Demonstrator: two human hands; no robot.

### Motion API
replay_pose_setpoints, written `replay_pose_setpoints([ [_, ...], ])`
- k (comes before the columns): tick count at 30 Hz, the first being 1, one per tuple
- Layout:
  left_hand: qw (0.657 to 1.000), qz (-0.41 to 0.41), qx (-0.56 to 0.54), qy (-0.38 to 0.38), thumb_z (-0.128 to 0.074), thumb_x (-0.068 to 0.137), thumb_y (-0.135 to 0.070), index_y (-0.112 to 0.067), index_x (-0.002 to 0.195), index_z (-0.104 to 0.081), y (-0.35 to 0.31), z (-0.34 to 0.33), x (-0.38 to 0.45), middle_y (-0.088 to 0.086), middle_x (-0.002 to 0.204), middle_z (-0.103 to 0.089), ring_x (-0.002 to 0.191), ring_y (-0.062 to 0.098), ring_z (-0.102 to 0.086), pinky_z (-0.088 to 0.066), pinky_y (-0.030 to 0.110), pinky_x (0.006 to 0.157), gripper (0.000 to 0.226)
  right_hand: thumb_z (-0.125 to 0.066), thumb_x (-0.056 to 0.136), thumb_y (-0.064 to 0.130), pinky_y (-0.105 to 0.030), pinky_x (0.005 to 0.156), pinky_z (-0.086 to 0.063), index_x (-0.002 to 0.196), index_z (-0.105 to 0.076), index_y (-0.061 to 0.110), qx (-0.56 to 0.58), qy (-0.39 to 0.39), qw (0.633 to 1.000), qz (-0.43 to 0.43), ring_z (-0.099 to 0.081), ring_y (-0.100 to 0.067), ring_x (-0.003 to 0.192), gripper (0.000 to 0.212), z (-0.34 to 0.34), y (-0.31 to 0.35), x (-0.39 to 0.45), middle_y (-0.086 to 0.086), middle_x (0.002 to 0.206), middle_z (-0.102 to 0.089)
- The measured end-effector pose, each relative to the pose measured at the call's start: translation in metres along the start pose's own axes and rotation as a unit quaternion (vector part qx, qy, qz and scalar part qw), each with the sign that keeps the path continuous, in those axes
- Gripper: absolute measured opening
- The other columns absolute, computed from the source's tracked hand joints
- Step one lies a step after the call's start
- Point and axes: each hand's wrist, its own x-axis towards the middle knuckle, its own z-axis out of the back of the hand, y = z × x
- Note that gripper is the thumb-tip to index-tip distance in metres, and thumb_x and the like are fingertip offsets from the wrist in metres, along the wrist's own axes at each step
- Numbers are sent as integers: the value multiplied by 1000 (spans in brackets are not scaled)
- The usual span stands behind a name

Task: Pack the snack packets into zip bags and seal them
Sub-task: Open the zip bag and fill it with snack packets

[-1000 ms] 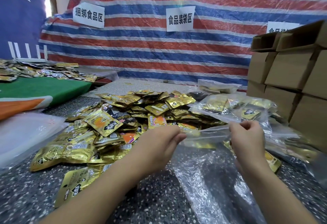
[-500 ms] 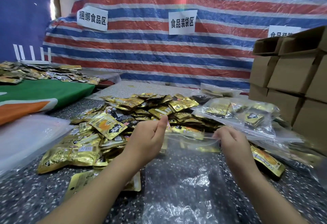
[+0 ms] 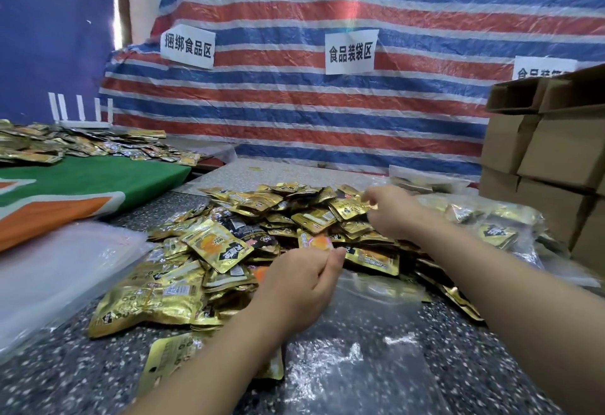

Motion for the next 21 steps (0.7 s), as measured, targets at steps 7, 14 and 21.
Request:
replay_pose_setpoints([
  [7, 999, -21, 19, 25, -35, 101, -43, -21, 60, -38, 1, -4, -1, -8, 59, -42, 54, 8, -36, -39, 33, 59, 47, -50, 84, -3, -41, 96, -50, 148, -39, 21, -179, 51, 981, 56, -54, -31, 122, 70, -33, -5, 59, -9, 138, -54],
  [14, 998, -43, 45, 21, -34, 100, -44, -22, 59, -35, 1, -6, -1, -8, 57, -40, 53, 8, -36, -36, 32, 54, 47, -52, 88, 0, -46, 116, -31, 156, -26, 22, -305, 84, 943, 104, -38, -28, 142, 75, -53, -15, 84, -5, 158, -34],
  [21, 997, -52, 46, 29, -34, 102, -41, -19, 60, -39, 0, -6, -2, -9, 56, -37, 52, 8, -34, -35, 33, 53, 48, -55, 86, 4, -47, 116, -25, 140, -45, 25, -314, 42, 933, 169, -56, -21, 123, 59, -51, -22, 89, 0, 136, -58],
])
